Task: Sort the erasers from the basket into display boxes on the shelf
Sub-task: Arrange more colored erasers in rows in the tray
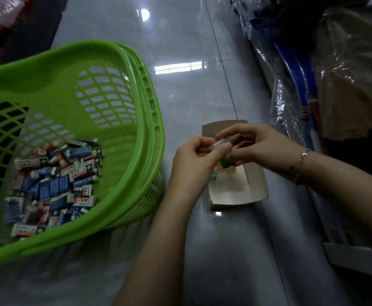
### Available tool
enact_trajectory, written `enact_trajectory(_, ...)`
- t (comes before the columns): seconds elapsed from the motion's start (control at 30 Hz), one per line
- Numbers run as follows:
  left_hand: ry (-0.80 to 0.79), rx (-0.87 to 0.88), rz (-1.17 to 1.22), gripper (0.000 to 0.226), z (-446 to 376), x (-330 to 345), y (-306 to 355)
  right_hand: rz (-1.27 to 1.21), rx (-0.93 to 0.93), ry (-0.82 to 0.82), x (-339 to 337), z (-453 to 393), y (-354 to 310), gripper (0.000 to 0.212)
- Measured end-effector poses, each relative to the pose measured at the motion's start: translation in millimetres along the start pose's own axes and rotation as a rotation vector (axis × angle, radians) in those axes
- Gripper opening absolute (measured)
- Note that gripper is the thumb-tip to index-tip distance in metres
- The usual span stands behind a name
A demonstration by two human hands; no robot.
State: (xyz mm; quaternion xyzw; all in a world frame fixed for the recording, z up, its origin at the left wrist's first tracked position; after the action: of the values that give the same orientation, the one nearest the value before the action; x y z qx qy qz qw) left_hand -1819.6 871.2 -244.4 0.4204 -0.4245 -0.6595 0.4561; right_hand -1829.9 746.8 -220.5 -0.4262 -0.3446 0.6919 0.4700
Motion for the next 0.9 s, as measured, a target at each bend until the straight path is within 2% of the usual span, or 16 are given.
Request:
enact_trajectory(0.1, 0.069, 0.039, -0.079, 0.035, 2, -5, -1, 0.23, -0.029, 0.048, -6, -6, 4, 0.033)
enact_trajectory(0.2, 0.228, 0.104, -0.346, 0.034, 5, -15, -2, 0.6, -0.012, 0.115, -5, -9, 17, 0.033)
enact_trajectory(0.3, 0.113, -0.077, -0.538, 0.055, 1, -6, -31, 0.842, -0.019, 0.124, 12, -13, 27, 0.03)
enact_trajectory(0.37, 0.048, -0.158, -0.622, 0.054, -1, 0, -43, 0.869, 0.0, 0.117, 21, -16, 35, 0.031)
enact_trajectory(0.53, 0.022, -0.209, -0.683, 0.021, -4, 5, -46, 0.896, 0.055, 0.145, 34, -21, 52, 0.053)
enact_trajectory(0.63, 0.031, -0.212, -0.683, 0.02, -4, 4, -46, 0.893, 0.059, 0.134, 38, -24, 60, 0.063)
enact_trajectory(0.73, 0.037, -0.213, -0.682, 0.02, -4, 2, -45, 0.92, 0.042, 0.143, 39, -27, 62, 0.06)
enact_trajectory(0.9, 0.02, -0.22, -0.701, 0.02, -6, 2, -47, 1.151, 0.004, 0.199, 38, -31, 59, 0.049)
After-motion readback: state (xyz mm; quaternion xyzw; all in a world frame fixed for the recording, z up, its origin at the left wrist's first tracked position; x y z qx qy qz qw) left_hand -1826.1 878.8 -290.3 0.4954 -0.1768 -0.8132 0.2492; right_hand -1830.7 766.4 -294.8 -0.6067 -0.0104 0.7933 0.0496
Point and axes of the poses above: each hand's wrist, its own z-axis away from the middle knuckle, its own x-axis out of the palm, y = z × x, the point moved 9 cm from there along -z, towards the middle knuckle, and after that the axes turned 1 degree about y, right-handed, at the moved point
